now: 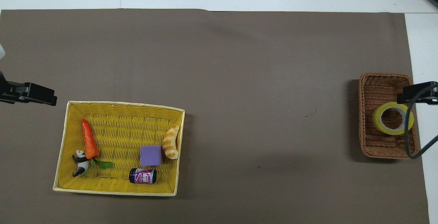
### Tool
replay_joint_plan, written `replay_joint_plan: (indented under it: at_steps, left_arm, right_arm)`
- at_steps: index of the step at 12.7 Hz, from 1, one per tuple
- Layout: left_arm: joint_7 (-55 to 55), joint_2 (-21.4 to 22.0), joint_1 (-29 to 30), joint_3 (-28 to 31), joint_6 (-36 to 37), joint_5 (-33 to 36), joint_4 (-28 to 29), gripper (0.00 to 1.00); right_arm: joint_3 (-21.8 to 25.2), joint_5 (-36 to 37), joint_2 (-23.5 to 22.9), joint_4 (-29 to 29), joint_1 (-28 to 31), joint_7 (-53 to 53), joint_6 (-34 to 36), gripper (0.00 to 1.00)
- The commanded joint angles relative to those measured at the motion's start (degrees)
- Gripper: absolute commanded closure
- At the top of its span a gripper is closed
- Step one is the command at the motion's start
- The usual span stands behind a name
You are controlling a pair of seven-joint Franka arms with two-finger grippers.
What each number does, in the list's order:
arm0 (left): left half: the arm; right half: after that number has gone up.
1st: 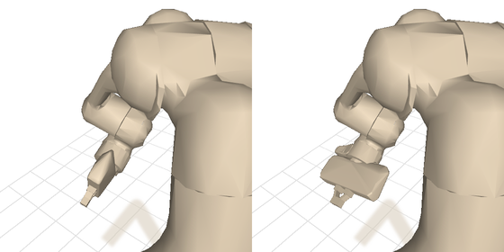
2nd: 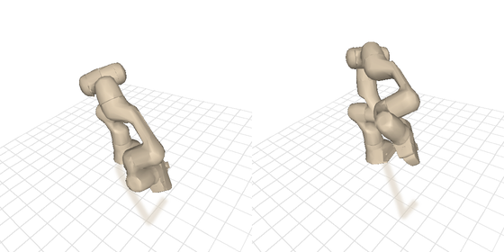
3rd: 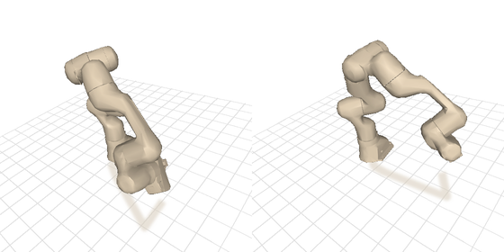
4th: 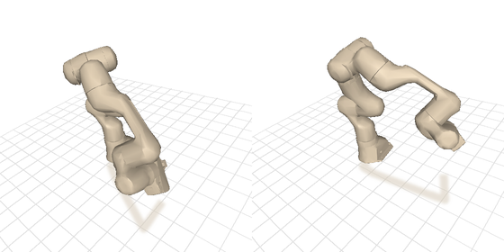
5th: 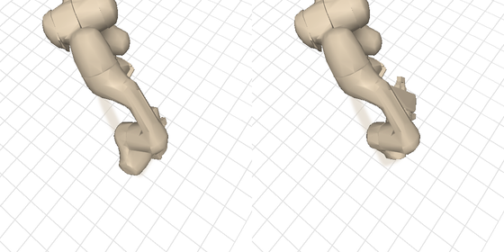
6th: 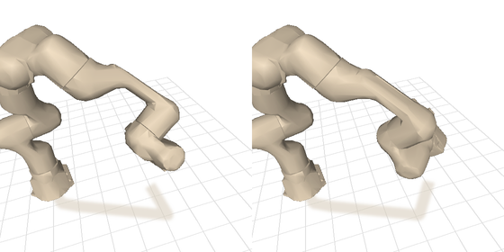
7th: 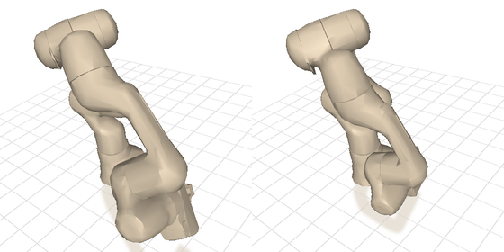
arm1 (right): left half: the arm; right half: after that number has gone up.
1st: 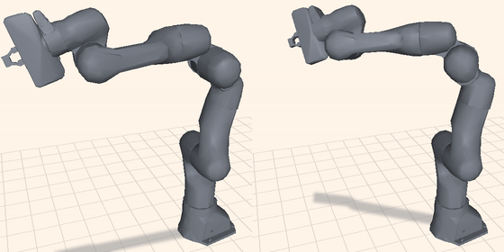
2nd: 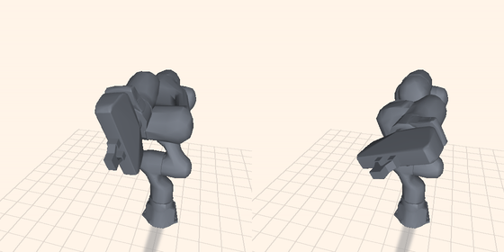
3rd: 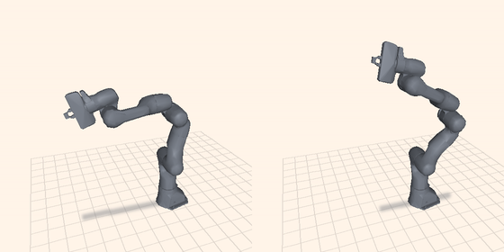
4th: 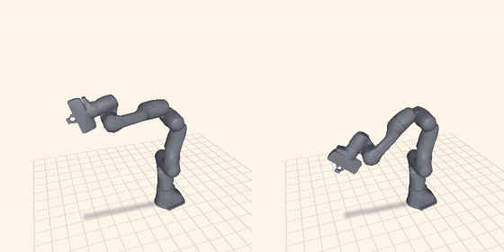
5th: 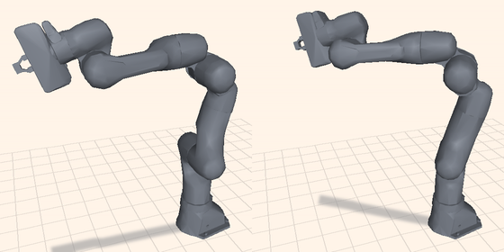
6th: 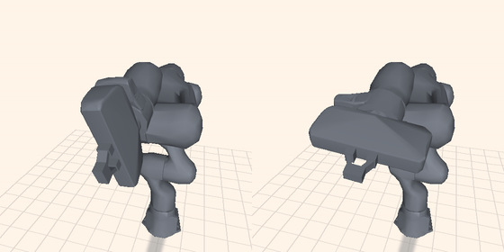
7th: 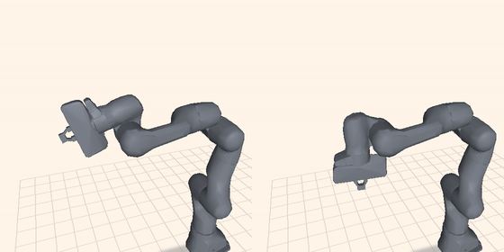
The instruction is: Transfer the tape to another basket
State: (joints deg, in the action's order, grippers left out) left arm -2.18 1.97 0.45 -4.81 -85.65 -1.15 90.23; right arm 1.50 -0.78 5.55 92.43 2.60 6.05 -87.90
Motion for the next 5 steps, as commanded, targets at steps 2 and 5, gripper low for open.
replay_joint_plan:
  at_steps: [2,5]
  left_arm:
    - [-0.64,0.05,0.61,-0.46,1.37,0.62,-0.94,0.0]
    - [-0.64,0.05,0.61,-0.46,1.37,0.62,-0.94,0.0]
  right_arm:
    - [-0.27,-0.45,1.13,1.44,0.21,-0.96,-0.52,0.0]
    - [-0.27,-0.36,1.22,1.53,0.21,-1.04,-0.87,0.0]
